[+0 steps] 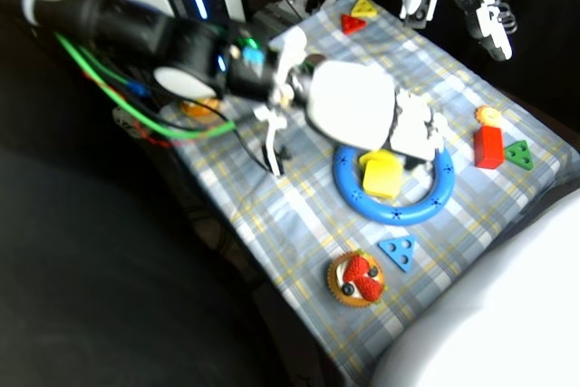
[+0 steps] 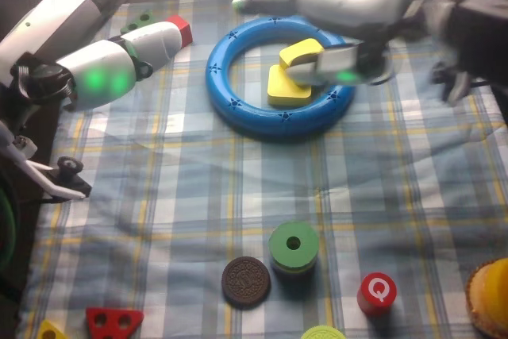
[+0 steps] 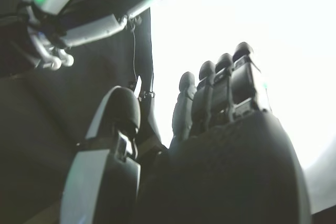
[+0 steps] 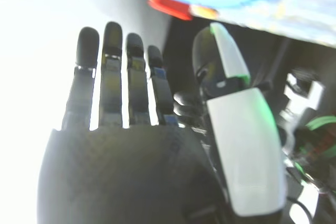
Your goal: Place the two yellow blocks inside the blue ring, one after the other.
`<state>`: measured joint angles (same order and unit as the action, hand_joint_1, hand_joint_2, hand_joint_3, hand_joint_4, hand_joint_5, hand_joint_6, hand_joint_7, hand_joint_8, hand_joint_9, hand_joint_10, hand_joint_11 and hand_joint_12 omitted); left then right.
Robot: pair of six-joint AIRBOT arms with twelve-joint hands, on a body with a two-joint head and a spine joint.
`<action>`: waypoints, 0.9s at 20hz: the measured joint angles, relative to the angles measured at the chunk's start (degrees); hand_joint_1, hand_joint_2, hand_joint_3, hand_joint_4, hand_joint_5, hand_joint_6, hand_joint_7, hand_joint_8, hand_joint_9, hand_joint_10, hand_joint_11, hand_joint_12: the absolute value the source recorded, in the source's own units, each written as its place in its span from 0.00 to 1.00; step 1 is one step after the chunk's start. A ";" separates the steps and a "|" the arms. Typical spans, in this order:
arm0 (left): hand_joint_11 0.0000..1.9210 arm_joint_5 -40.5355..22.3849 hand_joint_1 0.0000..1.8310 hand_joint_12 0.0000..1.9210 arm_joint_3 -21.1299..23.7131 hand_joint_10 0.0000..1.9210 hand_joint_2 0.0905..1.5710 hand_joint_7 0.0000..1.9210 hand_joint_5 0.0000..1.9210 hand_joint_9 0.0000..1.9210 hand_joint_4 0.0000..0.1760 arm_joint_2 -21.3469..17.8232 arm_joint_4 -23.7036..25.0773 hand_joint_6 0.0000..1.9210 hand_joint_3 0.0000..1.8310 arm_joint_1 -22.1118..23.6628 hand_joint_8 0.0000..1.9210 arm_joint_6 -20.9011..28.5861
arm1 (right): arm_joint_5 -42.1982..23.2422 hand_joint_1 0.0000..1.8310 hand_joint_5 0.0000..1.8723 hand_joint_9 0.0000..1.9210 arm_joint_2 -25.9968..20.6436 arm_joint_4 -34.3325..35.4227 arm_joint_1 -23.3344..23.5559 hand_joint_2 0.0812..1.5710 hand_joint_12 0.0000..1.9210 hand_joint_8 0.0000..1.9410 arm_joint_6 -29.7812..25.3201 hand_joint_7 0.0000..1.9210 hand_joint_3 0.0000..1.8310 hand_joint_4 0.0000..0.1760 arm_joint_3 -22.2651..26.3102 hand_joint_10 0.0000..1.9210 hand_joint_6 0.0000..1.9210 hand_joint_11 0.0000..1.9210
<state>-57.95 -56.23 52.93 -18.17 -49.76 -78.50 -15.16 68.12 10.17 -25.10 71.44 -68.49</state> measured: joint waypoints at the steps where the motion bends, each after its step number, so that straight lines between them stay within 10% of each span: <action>1: 0.00 -0.72 0.31 0.00 0.33 0.00 0.89 0.05 0.08 0.00 0.28 -0.42 -0.28 0.00 0.00 -0.42 0.00 0.13 | -1.70 0.38 0.05 0.01 -2.56 -0.46 -0.02 0.81 0.85 0.00 0.02 0.07 0.00 0.10 2.03 0.45 0.00 0.00; 4: 0.00 -2.08 0.31 0.00 1.25 0.00 0.88 0.04 0.08 0.00 0.34 -0.96 -0.44 0.00 0.00 -1.46 0.00 0.46 | -8.13 0.28 0.00 0.00 -8.96 -1.99 -0.11 0.81 0.72 0.00 0.04 0.00 0.00 0.20 8.04 0.18 0.00 0.00; 9: 0.00 -5.16 0.34 0.00 1.88 0.00 0.87 0.07 0.09 0.00 0.00 -2.54 -0.26 0.00 0.00 -2.91 0.01 2.60 | -20.37 0.24 0.00 0.05 -18.51 -3.89 -7.28 0.85 0.41 0.00 -2.45 0.00 0.00 0.34 15.80 0.06 0.00 0.00; 11: 0.01 -7.17 0.27 0.01 1.86 0.01 0.87 0.07 0.08 0.04 0.16 -2.93 -0.52 0.00 0.00 -3.10 0.00 3.82 | -25.46 0.25 0.00 0.00 -21.51 -3.80 -11.26 0.84 0.20 0.00 -5.09 0.00 0.00 0.45 16.98 0.00 0.00 0.00; 12: 0.00 -8.66 0.19 0.00 1.81 0.00 0.88 0.02 0.05 0.00 0.44 -2.93 -0.39 0.00 0.00 -3.28 0.00 5.33 | -29.18 0.23 0.00 0.00 -23.52 -2.08 -14.34 0.83 0.02 0.00 -6.14 0.00 0.00 0.39 18.05 0.00 0.00 0.00; 15: 0.00 -11.82 0.17 0.00 1.29 0.00 0.89 0.03 0.02 0.01 0.60 -2.91 0.85 0.00 0.00 -4.24 0.00 9.73 | -38.77 0.29 0.00 0.00 -26.18 1.57 -21.81 0.82 0.02 0.00 -6.82 0.00 0.00 0.42 20.94 0.00 0.00 0.03; 17: 0.00 -14.21 0.20 0.30 1.29 0.02 0.89 0.03 0.01 0.05 0.49 -2.91 0.31 0.01 0.00 -5.25 0.01 11.45 | -43.76 0.28 0.00 0.00 -27.21 3.13 -25.90 0.83 0.13 0.00 -7.67 0.00 0.00 0.23 22.34 0.00 0.00 0.01; 18: 0.00 -15.69 0.19 0.42 1.31 0.02 0.90 0.02 0.00 0.04 0.42 -2.91 0.17 0.00 0.00 -5.84 0.01 12.28 | -46.71 0.27 0.00 0.00 -27.82 4.17 -27.82 0.83 0.15 0.00 -8.04 0.00 0.00 0.30 23.10 0.00 0.00 0.00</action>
<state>-73.65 -54.92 50.02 -18.00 -55.59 -66.22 -61.87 40.29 14.35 -52.93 63.40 -45.39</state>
